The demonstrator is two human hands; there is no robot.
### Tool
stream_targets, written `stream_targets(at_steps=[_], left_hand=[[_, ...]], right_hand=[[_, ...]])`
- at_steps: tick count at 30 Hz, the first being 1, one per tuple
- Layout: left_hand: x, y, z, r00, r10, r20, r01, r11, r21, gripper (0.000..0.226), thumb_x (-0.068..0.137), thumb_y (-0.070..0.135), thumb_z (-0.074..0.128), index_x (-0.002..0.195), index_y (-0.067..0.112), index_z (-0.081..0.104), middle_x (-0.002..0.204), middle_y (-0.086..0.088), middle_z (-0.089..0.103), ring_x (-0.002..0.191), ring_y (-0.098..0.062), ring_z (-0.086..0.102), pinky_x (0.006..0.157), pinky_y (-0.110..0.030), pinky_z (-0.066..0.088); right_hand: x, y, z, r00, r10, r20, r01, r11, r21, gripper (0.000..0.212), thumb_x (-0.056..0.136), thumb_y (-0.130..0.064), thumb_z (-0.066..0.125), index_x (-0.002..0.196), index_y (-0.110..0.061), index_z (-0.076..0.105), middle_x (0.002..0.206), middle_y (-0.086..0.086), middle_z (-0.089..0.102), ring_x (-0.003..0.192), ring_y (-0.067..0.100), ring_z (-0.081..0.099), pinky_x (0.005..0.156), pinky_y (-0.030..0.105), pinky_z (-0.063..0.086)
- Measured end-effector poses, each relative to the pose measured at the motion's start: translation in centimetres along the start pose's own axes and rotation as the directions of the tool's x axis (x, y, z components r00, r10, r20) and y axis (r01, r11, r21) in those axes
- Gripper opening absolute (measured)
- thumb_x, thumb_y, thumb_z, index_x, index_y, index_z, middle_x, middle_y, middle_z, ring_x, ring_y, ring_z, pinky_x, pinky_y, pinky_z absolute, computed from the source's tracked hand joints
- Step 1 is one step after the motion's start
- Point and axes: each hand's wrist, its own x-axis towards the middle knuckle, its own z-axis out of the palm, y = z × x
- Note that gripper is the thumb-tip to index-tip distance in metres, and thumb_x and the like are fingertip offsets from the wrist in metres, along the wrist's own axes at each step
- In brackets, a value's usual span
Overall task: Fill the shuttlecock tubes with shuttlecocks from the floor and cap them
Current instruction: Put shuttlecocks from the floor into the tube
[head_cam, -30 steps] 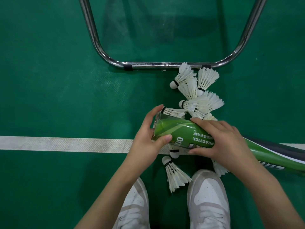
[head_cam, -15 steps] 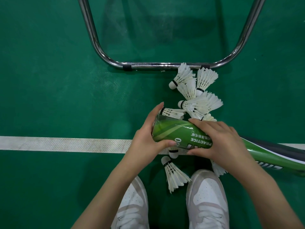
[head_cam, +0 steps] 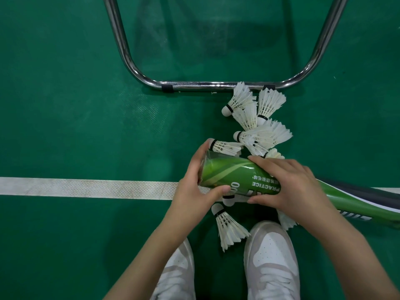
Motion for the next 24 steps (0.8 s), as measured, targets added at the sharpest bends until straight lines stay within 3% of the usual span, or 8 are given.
stream_targets(at_steps=[6,12,18,21,24], left_hand=[[-3.4,-3.3,1.3,0.982,-0.039,-0.182,0.053,0.996,0.071,0.077,0.077,0.015,0.076,0.128,0.049,0.029,0.11,0.019,0.055,0.108,0.006,0.051,0.095,-0.01,0.038],[-6.1,-5.5,2.8,0.992,-0.112,-0.059,0.119,0.987,0.112,0.075,0.072,0.018,0.081,0.124,0.047,0.035,0.119,0.019,0.048,0.115,0.009,0.043,0.098,-0.012,0.034],[-6.1,-6.0,3.1,0.986,-0.051,0.158,-0.012,0.927,0.375,0.089,0.067,0.029,0.083,0.125,0.055,0.021,0.126,0.024,0.03,0.122,0.005,0.027,0.098,0.0,0.016],[-5.7,-6.0,2.7,0.99,0.043,0.138,-0.106,0.862,0.495,0.083,0.07,0.025,0.081,0.125,0.057,0.027,0.123,0.019,0.032,0.115,0.004,0.026,0.098,0.0,0.013],[-4.7,-6.2,1.4,0.993,0.121,0.002,-0.104,0.845,0.525,0.079,0.069,0.02,0.082,0.132,0.038,0.038,0.117,0.013,0.039,0.11,-0.001,0.033,0.096,-0.008,0.021]], right_hand=[[-1.2,1.1,-0.7,0.998,0.067,0.019,-0.066,0.997,-0.032,0.087,0.057,-0.06,0.069,0.134,-0.043,0.034,0.128,-0.007,0.052,0.114,0.02,0.042,0.093,0.036,0.028],[-2.0,2.1,-0.9,0.993,0.118,0.008,-0.118,0.993,0.005,0.089,0.051,-0.074,0.049,0.134,-0.045,0.033,0.128,-0.006,0.053,0.113,0.021,0.043,0.093,0.038,0.03],[-2.1,1.9,-0.8,0.994,0.106,0.004,-0.106,0.994,0.013,0.087,0.056,-0.066,0.063,0.135,-0.043,0.034,0.127,-0.005,0.053,0.111,0.021,0.043,0.092,0.039,0.031],[-2.0,2.0,-0.8,0.995,0.103,-0.004,-0.102,0.994,0.028,0.086,0.058,-0.061,0.067,0.135,-0.042,0.034,0.127,-0.005,0.053,0.111,0.021,0.043,0.093,0.04,0.031],[-2.1,2.2,-0.7,0.995,0.1,-0.013,-0.099,0.995,0.032,0.086,0.057,-0.062,0.066,0.135,-0.04,0.036,0.126,-0.005,0.055,0.11,0.023,0.044,0.091,0.04,0.032]])
